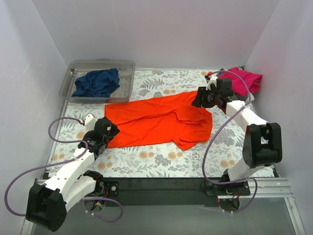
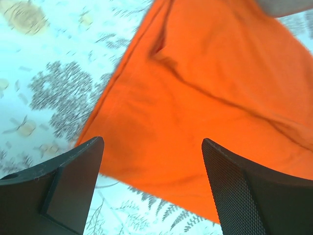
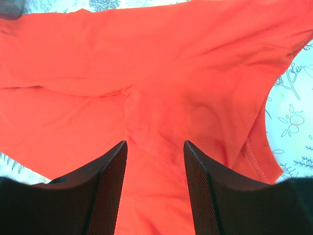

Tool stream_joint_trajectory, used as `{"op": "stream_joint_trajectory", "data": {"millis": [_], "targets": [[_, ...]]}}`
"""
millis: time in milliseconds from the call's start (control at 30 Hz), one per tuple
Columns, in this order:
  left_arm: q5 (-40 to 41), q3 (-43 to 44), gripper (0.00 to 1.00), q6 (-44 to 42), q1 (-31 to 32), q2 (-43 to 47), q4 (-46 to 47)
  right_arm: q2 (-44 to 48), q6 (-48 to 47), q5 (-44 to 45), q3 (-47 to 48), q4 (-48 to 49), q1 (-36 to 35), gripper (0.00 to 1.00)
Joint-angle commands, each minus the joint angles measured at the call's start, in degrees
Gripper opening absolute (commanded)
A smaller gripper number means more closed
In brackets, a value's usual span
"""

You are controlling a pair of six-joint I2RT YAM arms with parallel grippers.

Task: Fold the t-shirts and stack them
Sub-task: Fold the tshirt

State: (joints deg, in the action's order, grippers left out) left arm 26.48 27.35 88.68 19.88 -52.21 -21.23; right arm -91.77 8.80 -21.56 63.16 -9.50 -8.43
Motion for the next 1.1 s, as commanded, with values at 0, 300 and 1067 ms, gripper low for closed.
{"op": "stream_joint_trajectory", "data": {"millis": [0, 300, 1067], "targets": [[3.2, 0.6, 0.75, 8.3, 0.3, 1.7, -10.0, 4.7, -0.3, -0.2, -2.0, 2.3, 0.7, 0.46], [-4.2, -4.5, 0.64, 16.2, 0.3, 1.8, -12.0, 8.5, 0.5, -3.3, -5.3, 4.3, 2.6, 0.46], [-1.8, -7.0, 0.1, 19.7, 0.3, 1.3, -10.8, 7.6, 1.0, -4.6, -6.5, 5.7, 4.6, 0.47]]}}
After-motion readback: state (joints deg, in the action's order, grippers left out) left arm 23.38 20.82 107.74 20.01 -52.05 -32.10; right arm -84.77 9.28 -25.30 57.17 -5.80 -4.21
